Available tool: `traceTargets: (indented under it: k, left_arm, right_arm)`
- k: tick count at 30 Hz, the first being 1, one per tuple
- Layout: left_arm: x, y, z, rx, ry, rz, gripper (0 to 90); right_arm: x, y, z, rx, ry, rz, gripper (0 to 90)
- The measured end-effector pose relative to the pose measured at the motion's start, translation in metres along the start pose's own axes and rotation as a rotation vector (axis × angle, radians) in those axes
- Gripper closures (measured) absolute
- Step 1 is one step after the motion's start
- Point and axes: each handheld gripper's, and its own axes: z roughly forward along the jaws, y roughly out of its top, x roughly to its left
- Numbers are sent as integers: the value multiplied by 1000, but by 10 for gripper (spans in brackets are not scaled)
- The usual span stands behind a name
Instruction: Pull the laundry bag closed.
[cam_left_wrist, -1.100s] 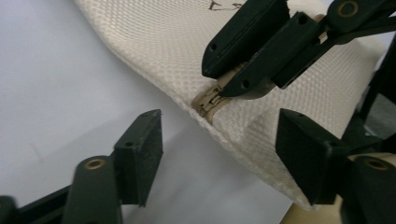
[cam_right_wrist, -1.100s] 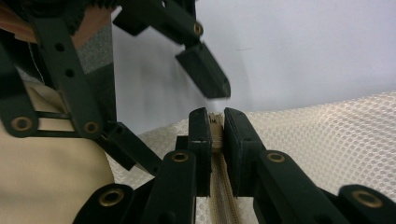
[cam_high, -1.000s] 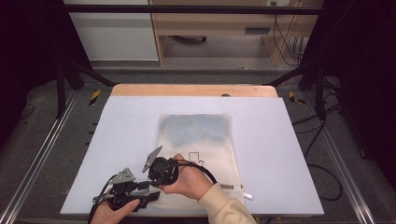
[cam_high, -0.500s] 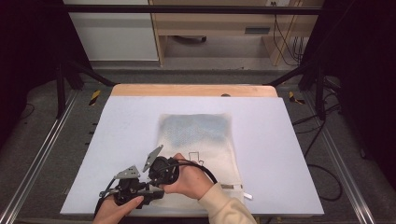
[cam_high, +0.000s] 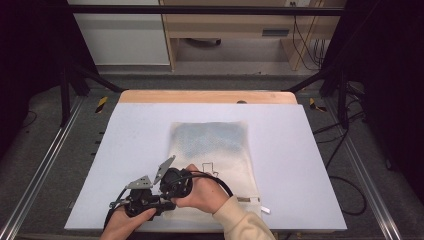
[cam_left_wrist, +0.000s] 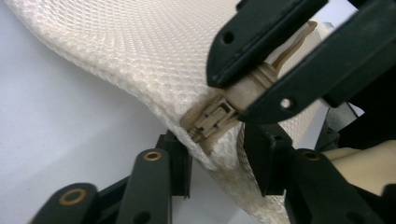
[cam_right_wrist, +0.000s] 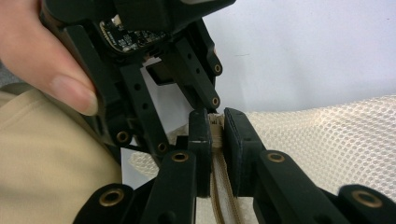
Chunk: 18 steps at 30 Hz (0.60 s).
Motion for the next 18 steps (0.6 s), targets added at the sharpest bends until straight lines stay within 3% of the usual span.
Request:
traceTargets:
  k: [12, 18]
  left_arm:
    - [4, 2, 1, 15, -11, -3, 819]
    - [3, 3, 0, 15, -11, -8, 835]
  right_arm:
    - [-1, -4, -1, 3, -12, -2, 818]
    - [-1, -8, -1, 1, -17, -19, 818]
